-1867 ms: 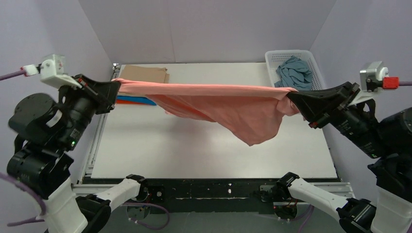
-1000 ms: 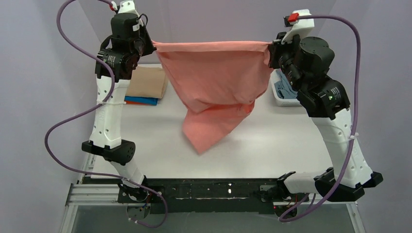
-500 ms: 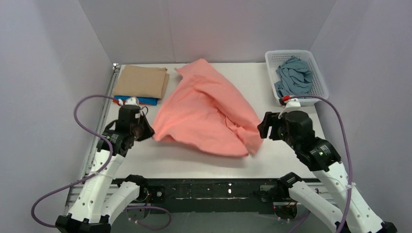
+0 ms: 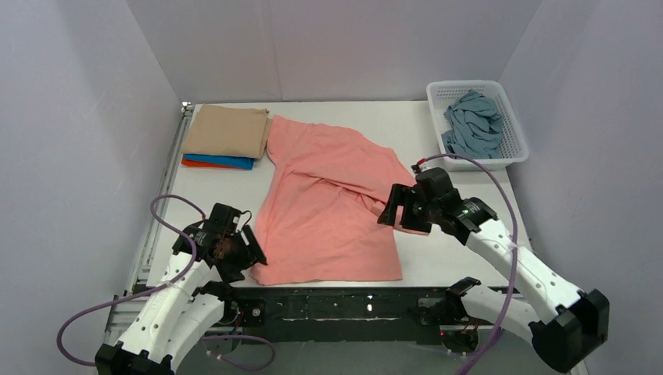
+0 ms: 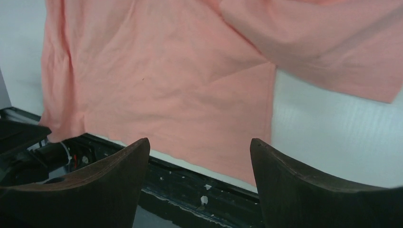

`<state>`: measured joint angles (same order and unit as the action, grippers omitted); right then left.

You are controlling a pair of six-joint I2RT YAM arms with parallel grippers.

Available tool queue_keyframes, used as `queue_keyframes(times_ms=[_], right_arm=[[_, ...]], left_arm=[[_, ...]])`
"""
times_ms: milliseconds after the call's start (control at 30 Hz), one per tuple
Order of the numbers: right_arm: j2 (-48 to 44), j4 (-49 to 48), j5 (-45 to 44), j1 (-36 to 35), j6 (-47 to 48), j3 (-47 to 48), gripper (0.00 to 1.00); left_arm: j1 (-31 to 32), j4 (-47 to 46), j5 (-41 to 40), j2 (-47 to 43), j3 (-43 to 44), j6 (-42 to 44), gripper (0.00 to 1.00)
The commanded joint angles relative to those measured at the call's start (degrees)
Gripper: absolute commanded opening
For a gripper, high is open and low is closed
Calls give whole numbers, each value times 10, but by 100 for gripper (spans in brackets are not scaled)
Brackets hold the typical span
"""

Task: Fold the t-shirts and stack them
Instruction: Flatten out the tshirt

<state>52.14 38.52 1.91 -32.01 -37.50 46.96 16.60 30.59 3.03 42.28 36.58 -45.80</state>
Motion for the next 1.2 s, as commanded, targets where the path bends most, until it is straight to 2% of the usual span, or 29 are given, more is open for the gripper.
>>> queue_keyframes(times_ms=[0, 100, 167, 267, 367, 433, 500, 567, 667, 800, 933, 1033, 1100, 1167], right_arm=[[94, -72, 49, -57, -63, -9, 85], [153, -104, 43, -88, -101, -20, 84], [189, -124, 44, -97, -108, -23, 84], [232, -126, 9, -97, -95, -7, 84], [265, -79, -60, -76, -31, 71, 86], [285, -72, -71, -40, 10, 122, 87], [311, -113, -16, 7, 36, 150, 87], [356, -160, 39, 40, 63, 190, 87], [464, -148, 64, 61, 106, 298, 87], [617, -100, 89, 86, 115, 442, 85], [700, -63, 101, 112, 109, 516, 84], [717, -56, 114, 134, 93, 499, 84], [703, -65, 124, 149, 82, 453, 83], [664, -92, 136, 167, 73, 378, 83]], left_arm=[[19, 75, 61, 37, -7, -6, 96], [21, 122, 6, 55, 79, 17, 98], [22, 111, -17, 61, 135, 32, 98], [23, 67, 9, 109, 179, 33, 98], [44, -12, 87, 172, 154, -3, 98], [83, -79, 98, 210, 129, -35, 98], [131, -135, 84, 256, 107, -60, 98], [149, -200, 103, 293, 86, -89, 98], [160, -237, 77, 342, 73, -100, 98], [154, -201, 5, 395, 71, -91, 98], [121, -166, -22, 413, 52, -89, 98], [57, -162, -19, 425, 33, -81, 98], [9, -146, 7, 449, 46, -56, 98], [-17, -114, -11, 475, 81, -38, 98]])
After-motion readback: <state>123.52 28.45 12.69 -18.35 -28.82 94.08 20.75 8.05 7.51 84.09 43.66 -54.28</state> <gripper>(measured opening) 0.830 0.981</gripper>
